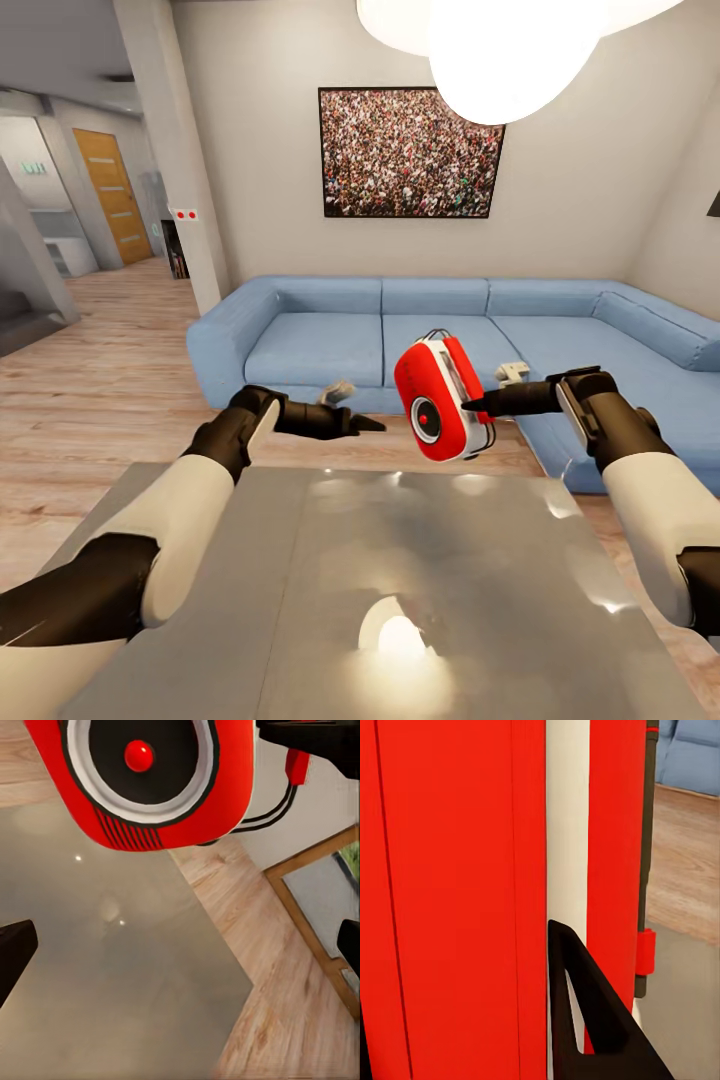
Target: Turn on the radio receiver that's on the table in the living room.
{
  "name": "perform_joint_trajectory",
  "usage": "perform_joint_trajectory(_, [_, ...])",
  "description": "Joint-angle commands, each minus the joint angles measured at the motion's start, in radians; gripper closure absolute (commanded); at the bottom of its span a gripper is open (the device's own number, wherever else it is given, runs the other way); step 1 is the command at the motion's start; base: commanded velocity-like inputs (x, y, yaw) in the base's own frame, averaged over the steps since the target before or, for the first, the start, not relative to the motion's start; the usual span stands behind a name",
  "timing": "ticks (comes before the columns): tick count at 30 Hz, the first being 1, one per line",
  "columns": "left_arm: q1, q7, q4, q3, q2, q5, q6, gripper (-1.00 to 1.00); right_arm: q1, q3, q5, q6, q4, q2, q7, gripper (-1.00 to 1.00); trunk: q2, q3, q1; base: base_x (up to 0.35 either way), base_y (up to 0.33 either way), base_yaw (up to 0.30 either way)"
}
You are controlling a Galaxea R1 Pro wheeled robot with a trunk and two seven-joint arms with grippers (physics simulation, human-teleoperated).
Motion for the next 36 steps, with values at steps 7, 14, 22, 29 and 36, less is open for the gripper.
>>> perform_joint_trajectory(7, [0.0, -0.032, -0.04, -0.02, -0.002, 0.0, 0.011, -1.0, 0.0, 0.0, -0.009, -0.011, 0.0, -0.005, 0.0, 1.0, 0.0, 0.0, 0.0, 0.0, 0.0, 0.0])
perform_joint_trajectory(14, [0.0, -0.058, -0.124, -0.022, 0.005, -0.001, 0.077, -1.0, 0.0, 0.0, -0.009, -0.012, 0.001, -0.005, 0.001, 1.0, 0.0, 0.0, 0.0, 0.0, 0.0, 0.0])
perform_joint_trajectory(22, [0.0, -0.06, -0.147, -0.022, 0.01, -0.002, 0.091, -1.0, 0.0, 0.0, -0.01, -0.013, 0.002, -0.005, 0.002, 1.0, 0.0, 0.0, 0.0, 0.0, 0.0, 0.0])
perform_joint_trajectory(29, [0.0, -0.059, -0.148, -0.022, 0.011, -0.002, 0.092, -1.0, 0.0, 0.0, -0.01, -0.013, 0.002, -0.005, 0.004, 1.0, 0.0, 0.0, 0.0, 0.0, 0.0, 0.0])
perform_joint_trajectory(36, [0.0, -0.059, -0.147, -0.022, 0.024, -0.002, 0.092, -1.0, 0.0, 0.0, -0.01, -0.013, 0.002, -0.006, 0.005, 1.0, 0.0, 0.0, 0.0, 0.0, 0.0, 0.0])
